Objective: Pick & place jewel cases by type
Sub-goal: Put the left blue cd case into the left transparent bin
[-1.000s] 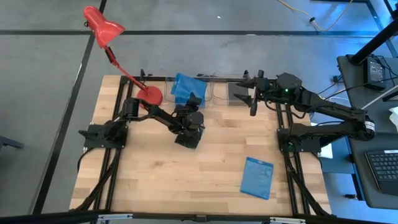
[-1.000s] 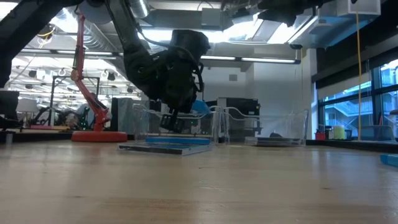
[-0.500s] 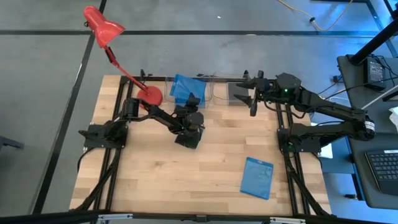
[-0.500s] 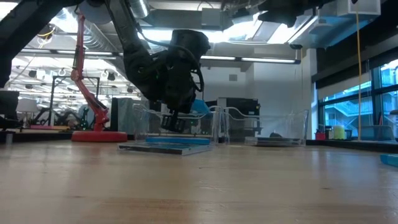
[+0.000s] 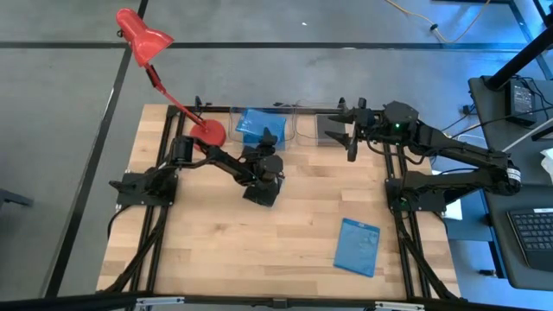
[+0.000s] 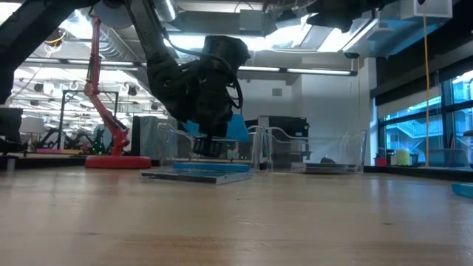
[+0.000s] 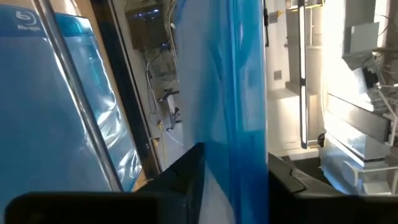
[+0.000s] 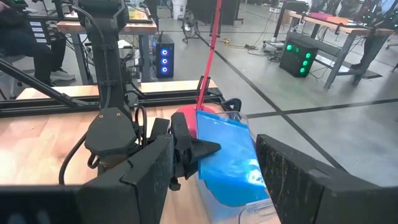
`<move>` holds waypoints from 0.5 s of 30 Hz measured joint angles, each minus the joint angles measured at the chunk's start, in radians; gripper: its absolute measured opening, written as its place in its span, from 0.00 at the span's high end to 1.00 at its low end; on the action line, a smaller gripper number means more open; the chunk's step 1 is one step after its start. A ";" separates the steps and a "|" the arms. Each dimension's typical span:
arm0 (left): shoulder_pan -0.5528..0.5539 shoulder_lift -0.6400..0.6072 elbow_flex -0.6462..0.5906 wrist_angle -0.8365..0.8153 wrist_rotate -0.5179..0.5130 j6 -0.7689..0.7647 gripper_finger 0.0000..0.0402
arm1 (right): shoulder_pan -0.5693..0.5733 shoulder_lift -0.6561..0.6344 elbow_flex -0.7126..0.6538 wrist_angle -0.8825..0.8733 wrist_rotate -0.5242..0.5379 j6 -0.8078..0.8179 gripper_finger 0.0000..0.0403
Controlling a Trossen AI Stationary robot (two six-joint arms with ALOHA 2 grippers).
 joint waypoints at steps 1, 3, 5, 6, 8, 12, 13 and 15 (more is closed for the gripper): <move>0.000 0.000 0.000 0.000 0.000 0.004 0.73 | 0.000 0.000 0.000 0.000 0.000 0.000 0.42; 0.000 0.000 0.000 0.000 0.000 0.009 0.69 | 0.000 0.000 0.000 0.000 0.000 0.000 0.42; 0.000 0.000 0.000 0.000 0.001 0.009 0.66 | 0.000 0.000 0.000 0.000 0.000 -0.001 0.42; 0.000 0.000 0.000 0.000 0.001 0.009 0.64 | 0.000 0.000 0.000 0.000 0.000 -0.008 0.42; 0.000 0.000 0.000 0.000 0.001 0.009 0.61 | 0.000 0.000 0.000 -0.001 0.000 -0.025 0.42; 0.001 0.000 0.000 0.000 0.008 -0.013 0.56 | 0.000 0.000 0.000 -0.001 0.000 -0.025 0.42; 0.002 0.000 0.000 0.000 0.008 -0.008 0.55 | 0.000 0.000 0.000 -0.001 0.000 -0.026 0.42; 0.004 0.000 0.000 0.000 0.011 0.005 0.54 | 0.000 0.000 0.000 -0.001 0.000 -0.026 0.42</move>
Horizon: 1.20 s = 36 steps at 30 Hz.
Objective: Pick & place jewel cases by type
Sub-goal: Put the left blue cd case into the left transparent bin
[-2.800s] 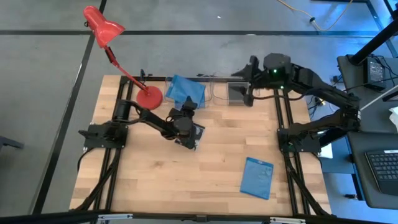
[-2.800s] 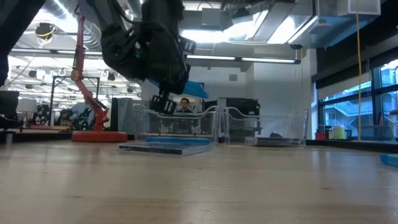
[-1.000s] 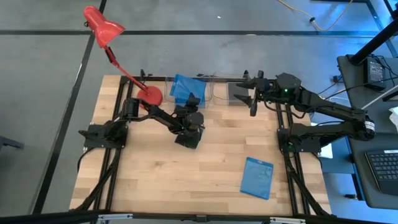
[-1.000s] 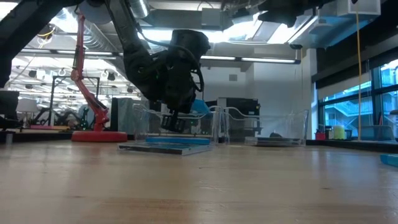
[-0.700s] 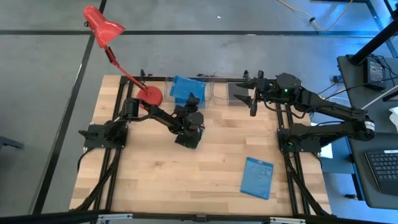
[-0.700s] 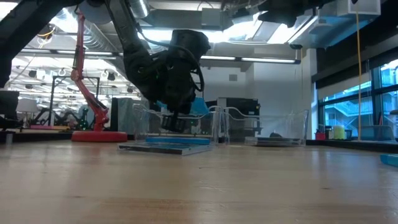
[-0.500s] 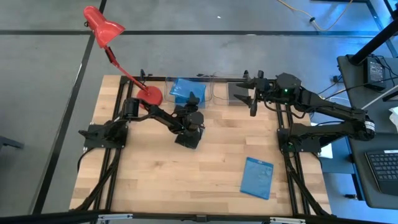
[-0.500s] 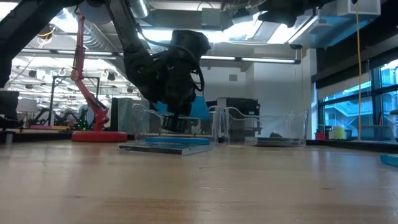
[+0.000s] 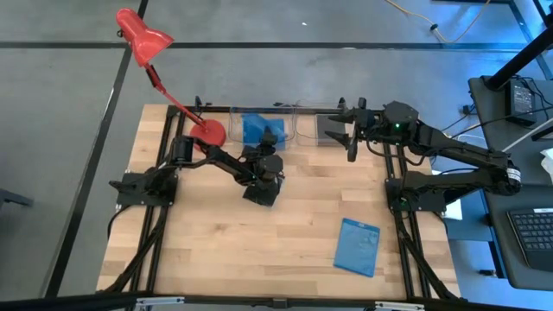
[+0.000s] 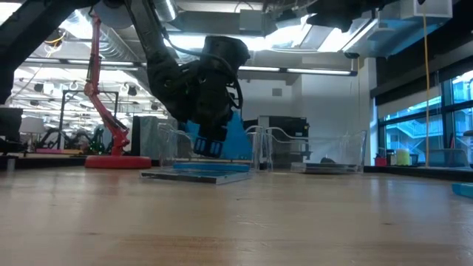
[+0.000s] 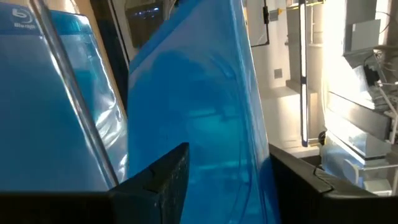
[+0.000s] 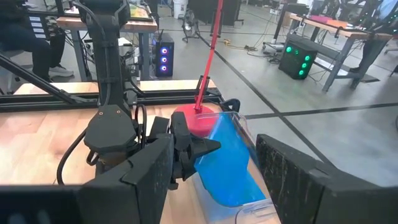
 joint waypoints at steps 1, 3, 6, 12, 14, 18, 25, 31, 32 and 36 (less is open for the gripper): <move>0.000 0.000 0.000 0.000 0.000 0.004 0.54 | 0.000 0.000 0.000 0.000 0.000 0.000 0.42; 0.000 0.000 0.000 0.000 0.001 0.005 0.54 | 0.000 0.000 0.000 0.000 0.000 0.000 0.42; -0.003 0.000 0.000 0.000 0.020 0.011 0.54 | 0.000 0.000 0.000 0.000 0.000 0.000 0.42; -0.004 -0.002 0.000 0.000 0.058 0.014 0.54 | 0.000 0.000 0.000 0.000 0.000 0.000 0.42; -0.006 -0.005 0.000 0.001 0.060 0.034 0.54 | 0.000 0.000 0.000 0.001 0.000 0.000 0.42; -0.017 -0.006 0.001 0.014 0.014 0.039 0.54 | 0.000 0.000 0.000 0.001 0.000 0.002 0.42; -0.031 -0.006 0.001 0.223 -0.009 0.282 0.54 | 0.000 0.000 0.000 0.001 0.000 0.003 0.42; -0.063 -0.006 0.001 0.381 -0.013 0.524 0.54 | 0.000 0.000 0.000 0.002 0.000 0.003 0.42; -0.071 -0.006 0.001 0.392 -0.015 0.538 0.54 | 0.000 0.000 0.000 0.002 0.000 0.003 0.42; -0.124 -0.006 0.001 0.399 -0.031 0.550 0.54 | 0.000 0.000 0.000 0.002 0.000 0.003 0.42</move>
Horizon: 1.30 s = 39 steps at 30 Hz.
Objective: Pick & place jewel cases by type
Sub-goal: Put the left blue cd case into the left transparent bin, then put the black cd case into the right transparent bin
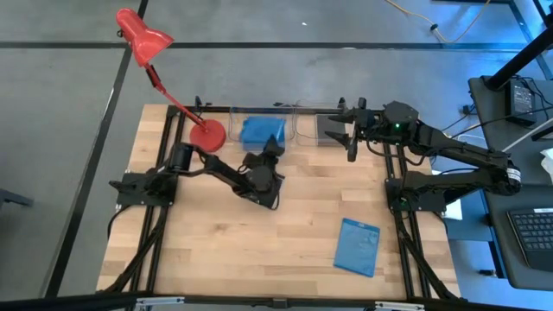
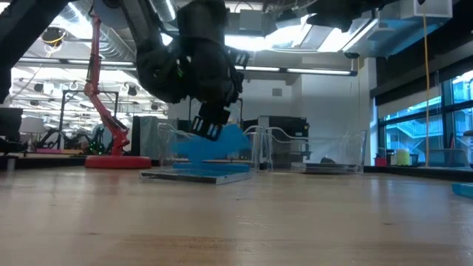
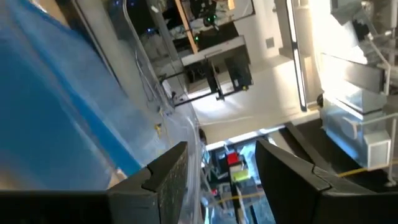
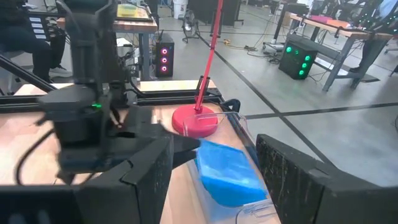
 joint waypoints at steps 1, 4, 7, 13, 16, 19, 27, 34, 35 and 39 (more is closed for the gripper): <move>-0.013 0.000 0.000 0.000 -0.008 0.002 0.54 | 0.000 0.000 0.000 0.000 0.000 0.000 0.42; -0.047 0.000 0.000 0.000 -0.013 0.046 0.54 | 0.000 0.000 0.000 0.000 0.000 0.000 0.42; -0.065 0.000 0.000 0.000 -0.014 0.048 0.54 | 0.000 0.000 0.000 0.000 0.000 0.000 0.42; -0.084 0.000 -0.016 0.048 -0.013 0.106 0.54 | 0.000 0.000 0.000 -0.020 0.000 -0.002 0.42; -0.109 0.000 -0.046 0.125 -0.008 0.277 0.54 | 0.000 0.000 0.000 -0.061 0.000 -0.028 0.42; -0.144 0.000 -0.066 0.199 0.035 0.448 0.54 | 0.000 0.001 0.000 -0.086 0.000 -0.049 0.42; -0.248 0.000 -0.075 0.252 0.074 0.520 0.54 | 0.000 0.006 0.000 -0.085 0.000 -0.049 0.42; -0.284 0.000 -0.075 0.252 0.573 0.471 0.54 | 0.000 0.018 0.000 -0.067 0.000 -0.050 0.42; -0.277 0.000 -0.075 0.252 0.666 0.461 0.54 | 0.000 0.020 0.000 -0.064 0.000 -0.049 0.42; -0.250 0.000 -0.075 0.251 0.812 0.507 0.54 | 0.000 0.040 0.000 -0.071 0.000 -0.048 0.42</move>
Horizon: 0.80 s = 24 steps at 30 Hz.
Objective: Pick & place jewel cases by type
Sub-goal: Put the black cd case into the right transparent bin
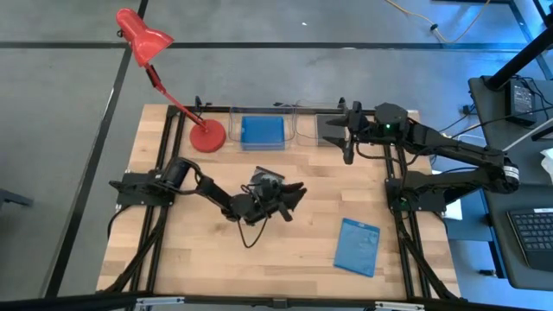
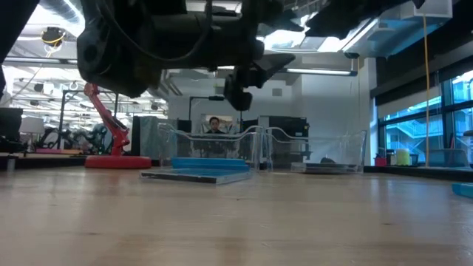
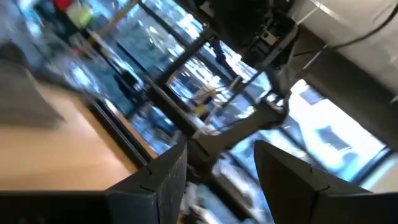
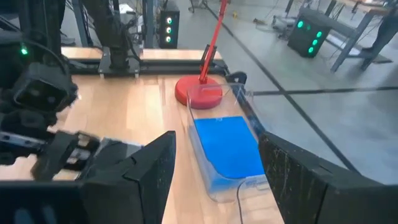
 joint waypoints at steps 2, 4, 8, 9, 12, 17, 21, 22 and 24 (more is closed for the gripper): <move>0.011 0.000 0.000 -0.019 -0.027 0.081 0.54 | 0.000 0.013 0.000 -0.005 0.000 0.002 0.42; 0.021 0.000 -0.001 -0.029 -0.072 0.122 0.54 | 0.000 0.027 0.000 -0.018 0.000 0.002 0.42; 0.046 0.000 -0.001 -0.028 0.060 0.028 0.54 | 0.001 0.051 0.000 -0.048 -0.003 0.003 0.42; 0.057 0.000 -0.001 -0.028 0.168 0.020 0.54 | 0.001 0.054 0.000 -0.054 -0.006 0.003 0.42; 0.090 0.000 -0.001 -0.032 0.463 0.007 0.54 | 0.002 0.064 0.000 -0.056 -0.009 0.018 0.42; 0.148 0.000 -0.001 -0.035 0.532 -0.029 0.54 | 0.002 0.064 0.000 -0.039 -0.021 0.094 0.42; 0.182 0.000 -0.001 -0.094 0.574 0.015 0.54 | 0.002 0.064 0.000 -0.039 -0.076 0.106 0.42; 0.189 0.000 -0.001 -0.096 0.589 0.039 0.54 | 0.002 0.064 0.000 -0.039 -0.092 0.106 0.42; 0.206 -0.011 -0.002 -0.111 0.621 0.072 0.54 | 0.002 0.063 0.000 -0.039 -0.114 0.106 0.42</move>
